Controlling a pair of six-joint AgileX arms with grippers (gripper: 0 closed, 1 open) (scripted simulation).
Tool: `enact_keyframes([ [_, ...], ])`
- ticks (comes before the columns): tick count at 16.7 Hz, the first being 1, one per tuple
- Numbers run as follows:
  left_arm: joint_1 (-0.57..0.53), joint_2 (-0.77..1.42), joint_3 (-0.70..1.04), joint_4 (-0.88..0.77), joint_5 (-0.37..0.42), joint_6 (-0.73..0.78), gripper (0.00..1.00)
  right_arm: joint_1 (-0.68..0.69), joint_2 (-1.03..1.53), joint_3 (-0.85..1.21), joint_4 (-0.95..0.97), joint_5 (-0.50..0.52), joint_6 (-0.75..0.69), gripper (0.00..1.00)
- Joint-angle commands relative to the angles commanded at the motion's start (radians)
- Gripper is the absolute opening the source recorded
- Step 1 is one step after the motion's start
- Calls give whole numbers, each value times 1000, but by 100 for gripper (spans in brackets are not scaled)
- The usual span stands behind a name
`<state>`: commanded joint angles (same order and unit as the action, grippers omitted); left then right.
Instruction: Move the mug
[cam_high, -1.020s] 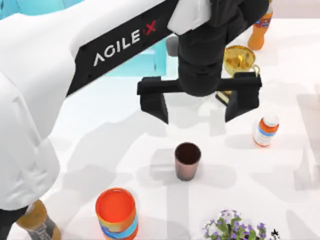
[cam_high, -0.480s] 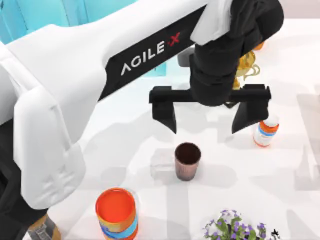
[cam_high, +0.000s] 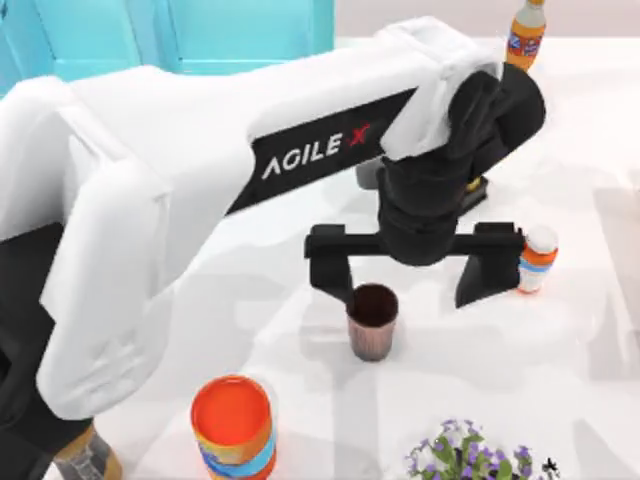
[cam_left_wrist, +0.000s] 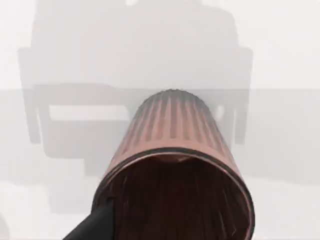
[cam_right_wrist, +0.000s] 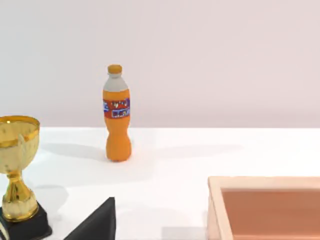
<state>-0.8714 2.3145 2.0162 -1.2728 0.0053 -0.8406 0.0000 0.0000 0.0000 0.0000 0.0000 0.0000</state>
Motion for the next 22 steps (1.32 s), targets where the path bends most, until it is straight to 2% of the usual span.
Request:
enact_keyframes([
  [3, -1, 0, -109, 109, 0, -1, 100, 0, 0, 0, 0, 0, 0, 100],
  [8, -2, 1, -128, 129, 0, -2, 100, 0, 0, 0, 0, 0, 0, 100],
  [21, -2, 1, -128, 129, 0, -2, 2, 0, 0, 0, 0, 0, 0, 100],
  [22, -2, 1, -128, 129, 0, -2, 0, 0, 0, 0, 0, 0, 0, 100],
])
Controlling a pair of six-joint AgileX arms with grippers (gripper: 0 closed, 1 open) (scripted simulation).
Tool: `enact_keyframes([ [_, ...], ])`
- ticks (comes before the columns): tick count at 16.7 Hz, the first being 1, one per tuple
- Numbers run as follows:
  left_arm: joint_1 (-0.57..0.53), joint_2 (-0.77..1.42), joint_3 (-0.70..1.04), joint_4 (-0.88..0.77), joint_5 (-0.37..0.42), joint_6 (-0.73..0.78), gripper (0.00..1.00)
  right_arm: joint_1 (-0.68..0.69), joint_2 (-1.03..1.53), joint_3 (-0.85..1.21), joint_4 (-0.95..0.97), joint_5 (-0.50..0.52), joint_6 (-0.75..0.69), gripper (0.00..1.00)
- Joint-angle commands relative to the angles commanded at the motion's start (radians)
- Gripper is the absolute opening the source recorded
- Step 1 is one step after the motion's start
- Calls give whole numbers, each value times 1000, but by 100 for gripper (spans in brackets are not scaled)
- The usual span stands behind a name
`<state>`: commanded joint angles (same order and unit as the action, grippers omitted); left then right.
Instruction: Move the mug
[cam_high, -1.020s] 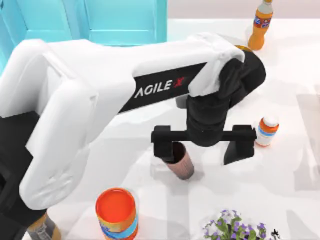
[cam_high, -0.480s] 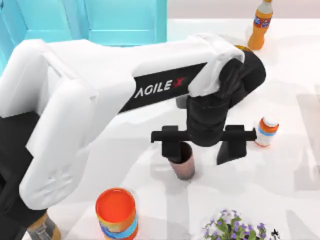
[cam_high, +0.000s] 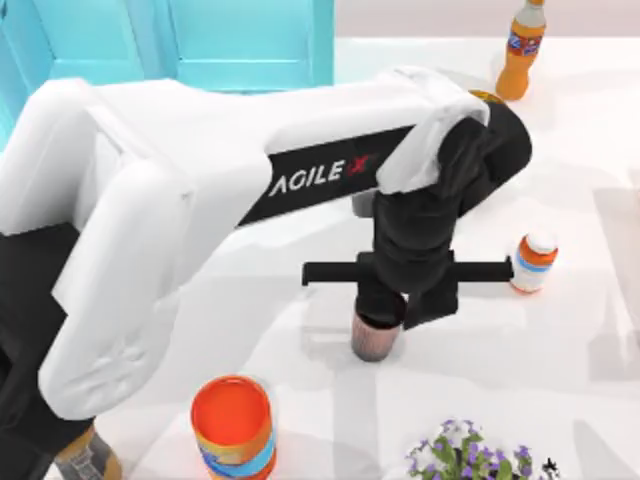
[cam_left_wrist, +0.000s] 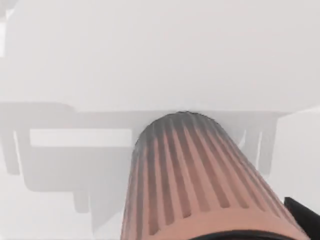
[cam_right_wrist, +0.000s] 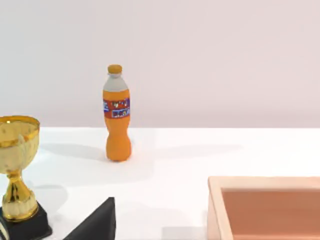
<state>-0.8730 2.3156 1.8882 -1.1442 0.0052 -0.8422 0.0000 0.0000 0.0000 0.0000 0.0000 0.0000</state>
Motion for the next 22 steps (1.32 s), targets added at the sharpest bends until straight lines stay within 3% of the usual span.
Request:
enact_keyframes([
  [11, 37, -35, -34, 0, 4, 38, 0, 0, 0, 0, 0, 0, 0, 100],
  [14, 165, -145, -137, 3, 15, 160, 0, 0, 0, 0, 0, 0, 0, 100],
  [22, 670, -551, -540, 2, 58, 660, 0, 0, 0, 0, 0, 0, 0, 100],
])
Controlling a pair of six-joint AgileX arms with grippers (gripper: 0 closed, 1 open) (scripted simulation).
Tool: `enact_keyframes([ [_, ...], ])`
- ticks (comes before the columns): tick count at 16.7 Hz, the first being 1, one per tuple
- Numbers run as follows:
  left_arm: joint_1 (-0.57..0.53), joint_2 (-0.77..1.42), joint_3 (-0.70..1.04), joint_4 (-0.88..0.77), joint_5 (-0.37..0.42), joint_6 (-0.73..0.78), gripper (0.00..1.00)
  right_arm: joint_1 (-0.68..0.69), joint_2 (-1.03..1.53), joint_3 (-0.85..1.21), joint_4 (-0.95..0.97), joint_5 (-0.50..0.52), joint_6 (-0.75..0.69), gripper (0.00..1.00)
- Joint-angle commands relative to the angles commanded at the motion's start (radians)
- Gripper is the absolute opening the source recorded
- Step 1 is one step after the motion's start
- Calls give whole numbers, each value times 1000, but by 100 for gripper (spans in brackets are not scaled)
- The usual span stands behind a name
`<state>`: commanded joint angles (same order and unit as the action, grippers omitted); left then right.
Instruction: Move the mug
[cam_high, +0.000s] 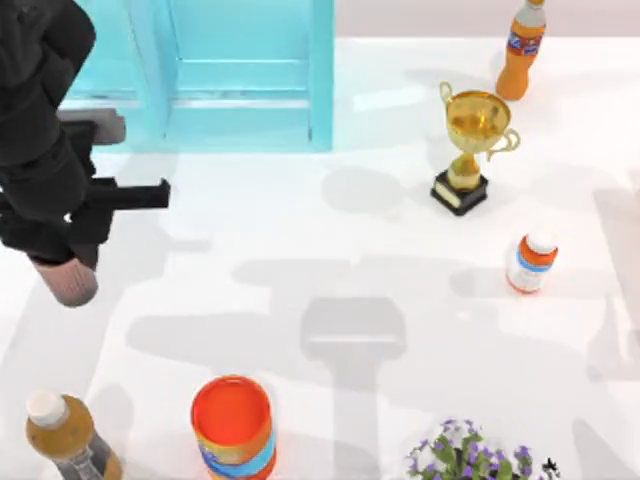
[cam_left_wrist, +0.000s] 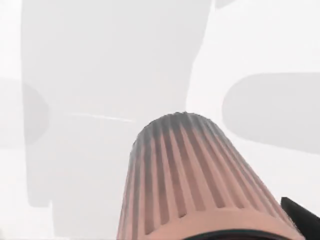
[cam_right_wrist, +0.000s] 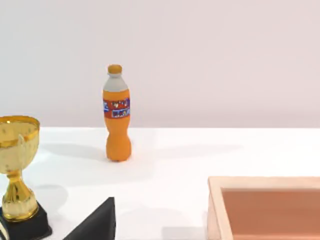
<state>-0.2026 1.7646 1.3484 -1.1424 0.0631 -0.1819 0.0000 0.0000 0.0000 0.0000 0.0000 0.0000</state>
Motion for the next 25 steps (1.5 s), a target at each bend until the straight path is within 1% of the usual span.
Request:
enact_keyframes([
  [2, 66, -64, -65, -2, 6, 67, 0, 0, 0, 0, 0, 0, 0, 100],
  [3, 83, -80, -81, -3, 8, 84, 0, 0, 0, 0, 0, 0, 0, 100],
  [9, 86, -80, -87, 1, 5, 91, 0, 0, 0, 0, 0, 0, 0, 100],
  [11, 88, -70, -117, 38, 5, 94, 0, 0, 0, 0, 0, 0, 0, 100],
  [16, 101, -22, -247, 227, 8, 103, 0, 0, 0, 0, 0, 0, 0, 100],
  [21, 103, -13, -272, 254, 9, 105, 0, 0, 0, 0, 0, 0, 0, 100],
  [25, 103, -13, -272, 254, 9, 105, 30, 0, 0, 0, 0, 0, 0, 100],
])
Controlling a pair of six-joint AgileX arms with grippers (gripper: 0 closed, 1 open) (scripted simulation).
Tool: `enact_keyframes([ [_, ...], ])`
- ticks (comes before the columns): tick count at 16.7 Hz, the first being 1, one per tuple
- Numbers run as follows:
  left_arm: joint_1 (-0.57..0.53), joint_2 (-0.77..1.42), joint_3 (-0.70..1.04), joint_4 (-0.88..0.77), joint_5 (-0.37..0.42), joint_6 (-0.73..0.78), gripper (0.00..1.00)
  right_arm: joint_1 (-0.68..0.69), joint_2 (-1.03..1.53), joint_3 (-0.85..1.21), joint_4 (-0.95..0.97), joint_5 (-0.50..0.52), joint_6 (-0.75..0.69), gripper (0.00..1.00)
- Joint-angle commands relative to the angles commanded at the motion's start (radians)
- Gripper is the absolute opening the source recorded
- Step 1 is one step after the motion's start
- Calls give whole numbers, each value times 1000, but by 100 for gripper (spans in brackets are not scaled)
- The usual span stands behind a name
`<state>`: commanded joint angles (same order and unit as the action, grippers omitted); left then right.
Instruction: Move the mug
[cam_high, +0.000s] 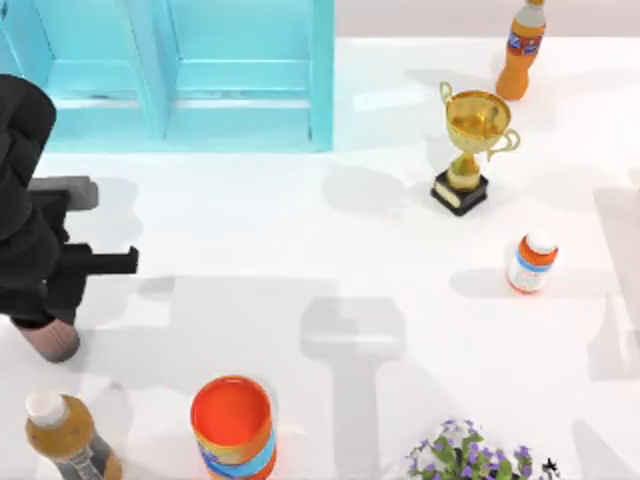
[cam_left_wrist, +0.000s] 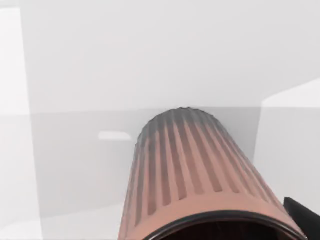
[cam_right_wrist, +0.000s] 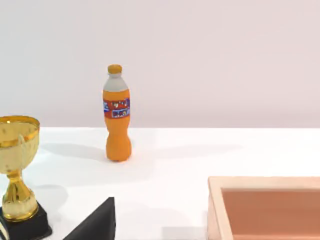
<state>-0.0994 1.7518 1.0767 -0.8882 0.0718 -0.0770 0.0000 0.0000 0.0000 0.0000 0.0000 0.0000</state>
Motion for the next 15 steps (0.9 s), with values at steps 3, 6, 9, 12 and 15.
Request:
enact_keyframes([
  [3, 0, 0, 0, 0, 0, 0, 53, 0, 0, 0, 0, 0, 0, 100],
  [6, 0, 0, 0, 0, 0, 0, 75, 0, 0, 0, 0, 0, 0, 100],
  [9, 0, 0, 0, 0, 0, 0, 98, 0, 0, 0, 0, 0, 0, 100],
  [12, 0, 0, 0, 0, 0, 0, 100, 0, 0, 0, 0, 0, 0, 100],
  [15, 0, 0, 0, 0, 0, 0, 100, 0, 0, 0, 0, 0, 0, 100],
])
